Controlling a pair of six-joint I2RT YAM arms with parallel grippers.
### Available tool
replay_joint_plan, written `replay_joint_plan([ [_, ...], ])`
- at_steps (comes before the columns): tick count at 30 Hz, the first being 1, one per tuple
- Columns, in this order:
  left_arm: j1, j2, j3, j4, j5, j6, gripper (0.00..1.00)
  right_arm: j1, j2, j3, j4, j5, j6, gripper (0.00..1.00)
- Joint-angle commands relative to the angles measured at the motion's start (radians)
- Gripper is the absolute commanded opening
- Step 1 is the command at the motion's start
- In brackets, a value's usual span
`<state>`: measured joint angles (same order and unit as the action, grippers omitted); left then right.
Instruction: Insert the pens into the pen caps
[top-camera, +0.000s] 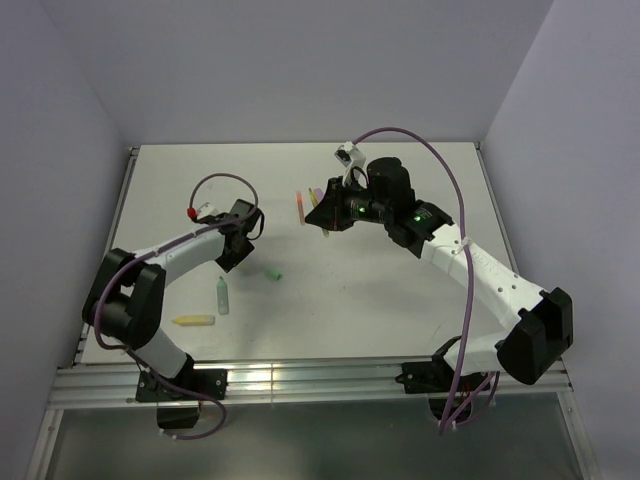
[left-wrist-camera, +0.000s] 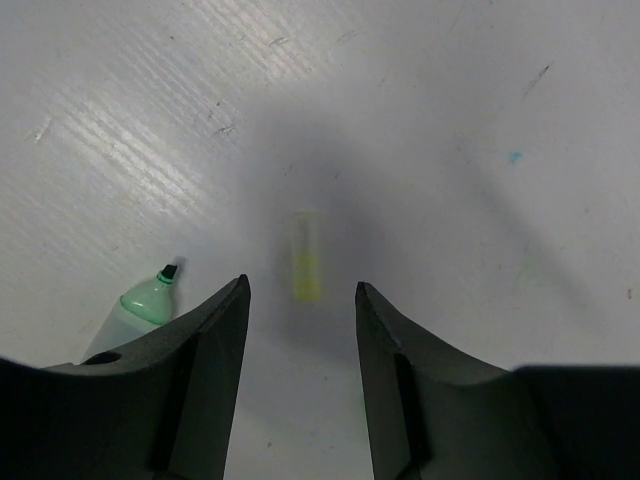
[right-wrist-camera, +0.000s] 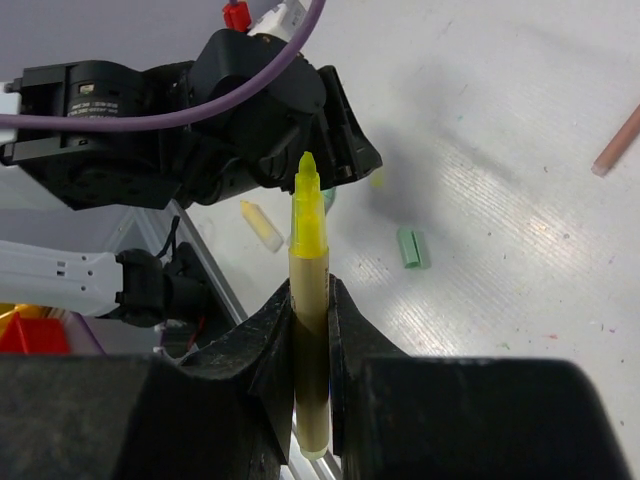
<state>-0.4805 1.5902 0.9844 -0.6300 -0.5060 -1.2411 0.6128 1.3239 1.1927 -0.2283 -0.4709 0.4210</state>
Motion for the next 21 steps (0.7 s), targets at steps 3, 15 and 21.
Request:
replay_joint_plan([
  [3,0.037,0.068,0.049,0.07,0.058,0.037,0.49,0.004,-0.051,0.01,0.009,0.02,-0.024,0.0],
  [15,0.051,0.151,0.069,0.07,0.067,0.042,0.4,0.004,-0.048,0.015,-0.005,0.026,-0.034,0.0],
  [21,0.052,0.139,0.034,0.085,0.089,0.048,0.2,0.004,-0.042,0.013,-0.002,0.032,-0.033,0.0],
])
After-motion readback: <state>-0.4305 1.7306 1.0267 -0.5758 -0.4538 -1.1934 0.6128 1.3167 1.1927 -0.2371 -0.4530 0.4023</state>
